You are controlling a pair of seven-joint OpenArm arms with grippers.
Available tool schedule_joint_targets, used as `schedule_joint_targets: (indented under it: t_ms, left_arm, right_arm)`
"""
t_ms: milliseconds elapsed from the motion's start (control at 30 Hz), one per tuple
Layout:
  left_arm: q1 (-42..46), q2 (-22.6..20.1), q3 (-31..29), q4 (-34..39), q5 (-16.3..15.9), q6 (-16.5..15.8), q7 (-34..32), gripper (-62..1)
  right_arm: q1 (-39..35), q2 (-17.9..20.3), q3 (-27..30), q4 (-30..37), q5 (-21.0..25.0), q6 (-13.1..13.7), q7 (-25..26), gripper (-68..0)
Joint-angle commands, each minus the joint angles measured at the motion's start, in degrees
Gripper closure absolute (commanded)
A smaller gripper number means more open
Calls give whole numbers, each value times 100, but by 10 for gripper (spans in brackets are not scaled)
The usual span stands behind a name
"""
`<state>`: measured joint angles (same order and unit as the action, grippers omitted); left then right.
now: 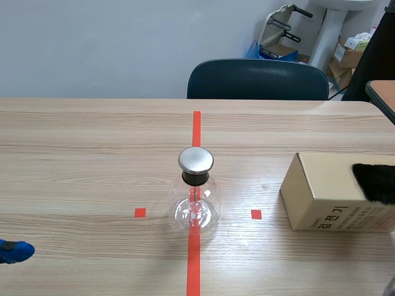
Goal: Do the electroscope experiment
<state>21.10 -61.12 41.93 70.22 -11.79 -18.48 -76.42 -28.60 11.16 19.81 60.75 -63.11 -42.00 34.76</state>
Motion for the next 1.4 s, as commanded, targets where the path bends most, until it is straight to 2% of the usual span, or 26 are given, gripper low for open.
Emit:
schedule_joint_targets:
  t_ms: [0,67,100,167,233,333,367,433,500,600,667,733,867,933,1000,1133,1200,1267,1367]
  left_arm:
    - [-4,15,-28,26,-15,-9,-94,-412]
    - [-4,15,-28,26,-15,-9,-94,-412]
    - [-4,15,-28,26,-15,-9,-94,-412]
    - [-4,15,-28,26,-15,-9,-94,-412]
    - [-4,15,-28,26,-15,-9,-94,-412]
    - [-4,15,-28,26,-15,-9,-94,-412]
    - [-4,15,-28,26,-15,-9,-92,-412]
    - [-4,15,-28,26,-15,-9,-92,-412]
    - [-4,15,-28,26,-15,-9,-92,-412]
    - [-4,15,-28,26,-15,-9,-92,-412]
    - [-4,15,-28,26,-15,-9,-92,-412]
    - [-7,15,-28,26,-17,-9,-92,-412]
    - [-7,17,-28,26,-17,-9,-92,-412]
    - [-17,17,-28,26,-15,-9,-92,-412]
    - [-20,17,-28,26,-17,-7,-92,-412]
    - [-20,31,-28,26,-17,-7,-77,-412]
    - [-20,31,-28,26,-15,-7,-52,-412]
    - [-20,31,-28,26,-17,-7,-50,-412]
    - [-20,33,-28,26,-17,-7,-50,-412]
  right_arm:
    - [-13,70,11,52,-81,4,577,-20]
    - [-11,70,11,52,-81,4,1287,-20]
    - [-11,70,11,52,-81,4,1491,-20]
    - [-13,68,13,52,-76,2,1464,-20]
    - [-15,68,15,52,-72,2,929,-20]
    - [-13,63,17,52,-76,2,-212,-20]
    - [-13,66,17,52,-79,2,-455,-20]
    - [-13,74,17,52,-83,2,-522,-20]
    - [-13,70,13,52,-114,2,-26,-20]
    - [-11,70,11,52,-118,2,1045,-20]
    - [-11,55,11,52,-118,2,1209,-20]
    - [-15,22,13,52,-118,-2,807,-20]
    - [-13,-4,17,52,-129,-2,-656,-20]
    - [-11,0,17,52,-170,0,-802,-20]
    - [-11,-7,17,52,-221,2,-339,-20]
    - [-9,-7,11,52,-232,2,1274,-20]
    - [-11,-7,11,52,-229,0,1602,-20]
    - [-13,-7,13,52,-227,0,1340,-20]
    - [-13,-7,13,52,-227,0,199,-20]
